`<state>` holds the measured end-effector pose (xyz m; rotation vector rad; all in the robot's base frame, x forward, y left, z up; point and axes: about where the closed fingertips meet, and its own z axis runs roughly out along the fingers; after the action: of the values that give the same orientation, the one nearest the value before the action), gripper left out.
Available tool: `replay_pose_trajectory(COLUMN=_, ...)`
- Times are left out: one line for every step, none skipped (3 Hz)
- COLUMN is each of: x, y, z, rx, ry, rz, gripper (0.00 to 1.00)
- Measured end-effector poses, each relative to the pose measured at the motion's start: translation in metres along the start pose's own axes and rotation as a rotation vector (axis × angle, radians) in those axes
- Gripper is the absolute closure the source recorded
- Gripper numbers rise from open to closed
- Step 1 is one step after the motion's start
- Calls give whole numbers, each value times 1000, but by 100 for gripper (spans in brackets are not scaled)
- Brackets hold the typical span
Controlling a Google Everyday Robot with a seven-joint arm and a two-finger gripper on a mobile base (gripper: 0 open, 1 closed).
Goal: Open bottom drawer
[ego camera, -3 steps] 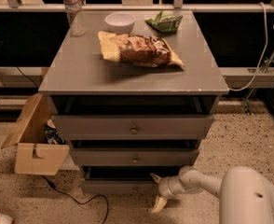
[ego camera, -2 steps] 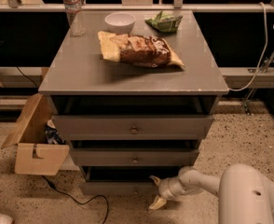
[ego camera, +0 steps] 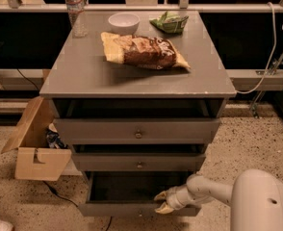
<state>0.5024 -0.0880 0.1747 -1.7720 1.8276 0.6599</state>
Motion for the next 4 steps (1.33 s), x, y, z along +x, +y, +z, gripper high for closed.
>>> replay_pose_trajectory(x=-10, y=31, z=1, rx=62, ry=-58, rz=-17, gripper=100)
replay_pose_trajectory(x=-9, y=40, z=0, rx=70, ry=-72, rz=-14, gripper=100)
replay_pose_trajectory(x=-2, y=58, z=1, rx=91, ry=-110, rz=9, gripper=100)
replay_pose_trajectory(x=-2, y=62, z=-1, rx=98, ry=-123, rz=16, gripper=100)
